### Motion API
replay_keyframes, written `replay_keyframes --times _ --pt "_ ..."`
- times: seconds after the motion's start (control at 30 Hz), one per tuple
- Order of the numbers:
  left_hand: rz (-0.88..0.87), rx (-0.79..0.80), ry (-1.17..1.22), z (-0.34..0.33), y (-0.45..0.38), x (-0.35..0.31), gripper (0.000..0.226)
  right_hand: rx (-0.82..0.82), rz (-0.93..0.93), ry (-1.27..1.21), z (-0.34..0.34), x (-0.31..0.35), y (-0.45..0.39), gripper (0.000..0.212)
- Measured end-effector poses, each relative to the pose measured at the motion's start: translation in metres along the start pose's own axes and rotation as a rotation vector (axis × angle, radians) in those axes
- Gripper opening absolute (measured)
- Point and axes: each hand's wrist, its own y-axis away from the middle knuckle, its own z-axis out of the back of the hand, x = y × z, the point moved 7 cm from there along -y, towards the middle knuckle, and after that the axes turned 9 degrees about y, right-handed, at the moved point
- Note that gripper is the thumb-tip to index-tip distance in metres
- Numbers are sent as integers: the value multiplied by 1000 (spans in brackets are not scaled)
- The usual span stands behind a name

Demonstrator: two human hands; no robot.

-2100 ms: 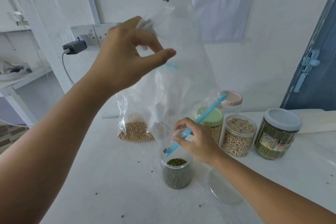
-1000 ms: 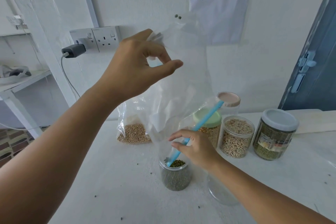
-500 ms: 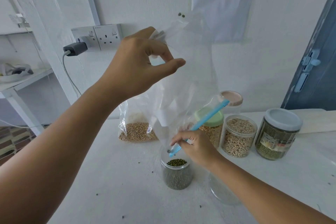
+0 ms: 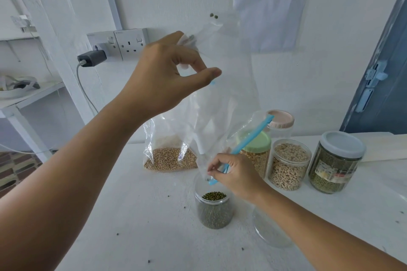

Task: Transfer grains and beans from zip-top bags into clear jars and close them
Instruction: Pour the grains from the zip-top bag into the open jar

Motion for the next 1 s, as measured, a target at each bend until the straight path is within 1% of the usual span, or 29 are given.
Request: replay_keyframes --times 0.07,0.17,0.27,0.33,0.4,0.47,0.5,0.67,0.73,0.8,0.83,0.9,1.0 --pt "-16 8 -12 -2 0 -2 27 36 6 9 -3 0 0 25" --pt "-33 21 -23 -5 -1 -5 28 86 6 20 -7 1 -1 17" --pt "-35 13 -5 -4 -1 -5 22 40 -11 28 -4 -1 -3 19" --pt "-38 13 -7 -4 -1 -5 22 27 -3 33 -3 0 -4 22" --pt "-41 18 -13 -4 -1 -4 22 80 8 34 -4 2 -3 26" --pt "-47 21 -18 -3 0 -4 22 141 -21 -8 -6 1 -1 24" --pt "-48 20 -20 -2 0 -3 22 143 -27 -15 -5 0 -2 24" --pt "-48 42 -48 -4 1 0 26 29 38 110 0 0 -6 27" --pt "-53 85 -60 -3 2 1 26 25 78 124 1 0 -6 27" --pt "-42 158 -78 -1 3 3 20 48 98 130 1 -2 -3 30" --pt "-28 200 -93 0 4 5 20 64 93 127 1 -3 -1 31" --pt "19 277 -115 5 5 12 28 86 80 120 3 -8 4 30" --pt "76 369 -103 12 9 20 35 101 86 130 2 -12 8 19"
